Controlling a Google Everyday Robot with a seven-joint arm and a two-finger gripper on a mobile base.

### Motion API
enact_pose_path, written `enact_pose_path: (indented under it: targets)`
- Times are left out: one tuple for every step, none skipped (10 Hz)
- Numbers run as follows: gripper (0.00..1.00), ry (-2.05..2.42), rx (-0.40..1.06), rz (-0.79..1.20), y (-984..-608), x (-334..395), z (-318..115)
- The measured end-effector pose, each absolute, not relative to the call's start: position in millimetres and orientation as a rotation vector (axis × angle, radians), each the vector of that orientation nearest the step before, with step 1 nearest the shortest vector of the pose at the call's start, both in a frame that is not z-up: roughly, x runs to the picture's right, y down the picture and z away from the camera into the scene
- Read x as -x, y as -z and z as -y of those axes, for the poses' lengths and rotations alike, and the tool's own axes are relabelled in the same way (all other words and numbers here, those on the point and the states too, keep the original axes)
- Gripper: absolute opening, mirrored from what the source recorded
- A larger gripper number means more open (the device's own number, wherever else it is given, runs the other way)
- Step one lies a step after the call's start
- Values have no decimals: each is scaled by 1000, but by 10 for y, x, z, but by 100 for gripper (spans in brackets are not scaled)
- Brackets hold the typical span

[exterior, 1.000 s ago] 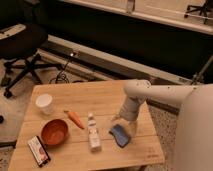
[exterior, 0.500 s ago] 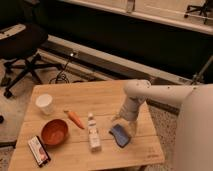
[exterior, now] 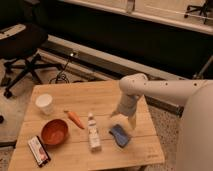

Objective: Place the pepper on the white sponge

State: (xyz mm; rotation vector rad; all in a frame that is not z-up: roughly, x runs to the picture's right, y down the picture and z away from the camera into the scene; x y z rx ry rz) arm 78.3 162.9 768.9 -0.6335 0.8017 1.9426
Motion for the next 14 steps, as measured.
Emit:
enact_pose_path:
  targets:
    - [80,-1893,597,-747,-7597,-640,-1500]
    - [80,-1854,576,-710,-7540,-531,-1428]
    - [80,-1809,561,-672,-7483,-389,-1368]
    - [80,-1730,550,-608,-7411,-152,-1291]
    - [80,-1642,547,-544,-7358,104,-1233]
    - [80,-1583,544,-503,-7336,267,-1196]
    - [80,-1506,538,-454,-7322,484,-1146]
    - [80,-1450,532,-417,-7311,663,-1107]
    - [80,-1392,525,-385,-7305,856,-1079]
    - [80,-1343,519,-358,-7310,1036,-1057]
    - [80,-1296,516,-340,-7326,1200,-1054]
    - [80,-1247,515,-324,-7363,1352,-1054]
    - [80,-1212,515,-313,-7406,1460,-1057]
    - [80,-1166,514,-300,-7487,1603,-1063]
